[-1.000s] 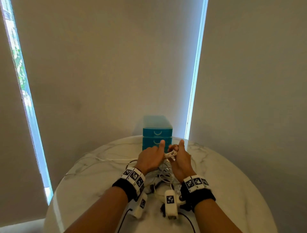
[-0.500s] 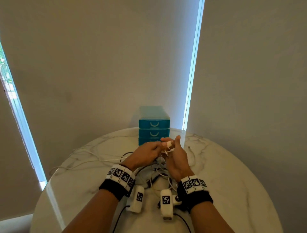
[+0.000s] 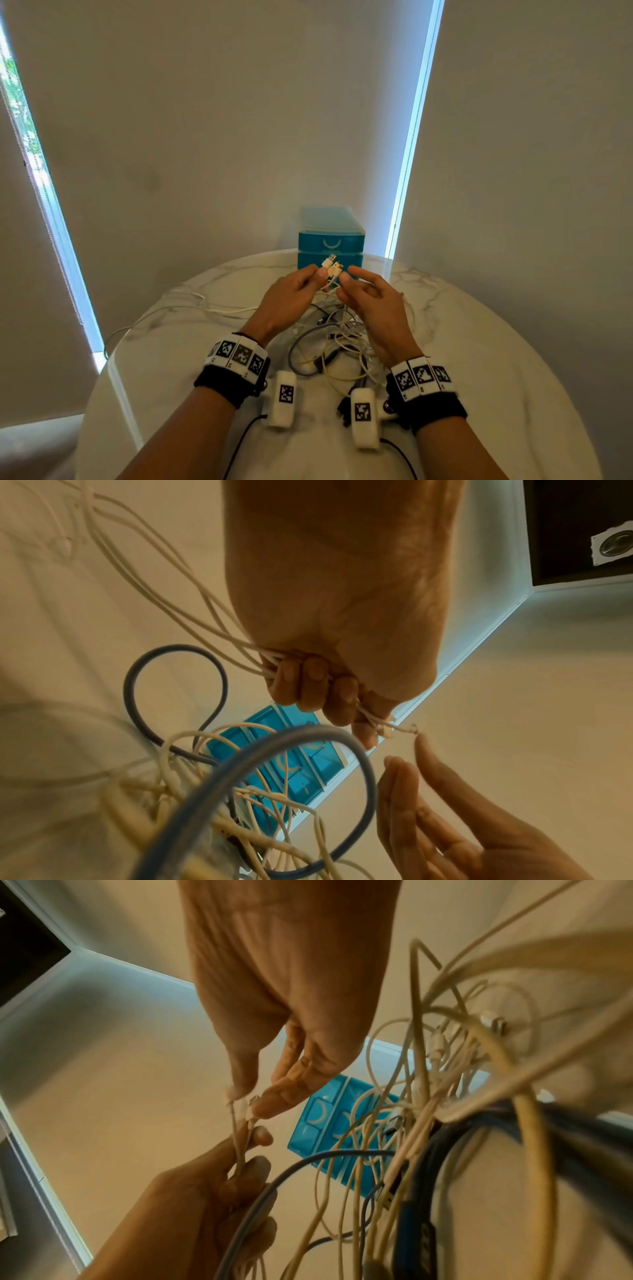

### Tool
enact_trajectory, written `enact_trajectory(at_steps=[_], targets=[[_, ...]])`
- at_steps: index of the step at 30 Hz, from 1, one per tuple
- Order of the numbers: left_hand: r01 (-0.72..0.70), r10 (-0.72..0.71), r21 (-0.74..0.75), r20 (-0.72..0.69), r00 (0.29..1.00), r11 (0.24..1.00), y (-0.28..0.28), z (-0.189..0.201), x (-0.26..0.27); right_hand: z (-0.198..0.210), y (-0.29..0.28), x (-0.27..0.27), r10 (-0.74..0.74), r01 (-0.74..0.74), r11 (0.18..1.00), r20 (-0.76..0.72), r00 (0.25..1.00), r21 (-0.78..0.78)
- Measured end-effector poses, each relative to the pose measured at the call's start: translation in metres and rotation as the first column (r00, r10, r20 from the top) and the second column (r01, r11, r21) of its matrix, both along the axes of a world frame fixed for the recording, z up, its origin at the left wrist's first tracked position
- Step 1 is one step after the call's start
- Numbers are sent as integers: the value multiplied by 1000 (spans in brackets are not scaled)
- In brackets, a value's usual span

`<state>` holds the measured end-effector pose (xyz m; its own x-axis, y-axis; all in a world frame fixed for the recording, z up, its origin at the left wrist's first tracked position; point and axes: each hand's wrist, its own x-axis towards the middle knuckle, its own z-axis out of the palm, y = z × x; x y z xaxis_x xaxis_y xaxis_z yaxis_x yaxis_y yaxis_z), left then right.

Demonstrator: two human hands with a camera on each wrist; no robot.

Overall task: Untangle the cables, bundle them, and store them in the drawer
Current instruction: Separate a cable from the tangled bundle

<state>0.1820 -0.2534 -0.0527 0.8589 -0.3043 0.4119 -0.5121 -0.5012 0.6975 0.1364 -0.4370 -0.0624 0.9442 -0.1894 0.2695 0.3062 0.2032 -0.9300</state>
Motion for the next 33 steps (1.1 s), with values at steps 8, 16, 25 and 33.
enact_trajectory(at_steps=[8,16,25,33], targets=[[-68,64,101,37,997,993,-1,-5,3,3,9,2,70,-68,983,-6,998,168],[110,-107,37,-85,991,993,-3,3,-12,-6,3,2,1,-2,998,20,1000,63],[97,-87,85,-110,990,992,-3,4,-12,-2,4,1,-96,100,991,52,994,-92],[140,-130,54,-159,979,989,4,8,-6,7,12,3,-69,80,973,59,996,-215]])
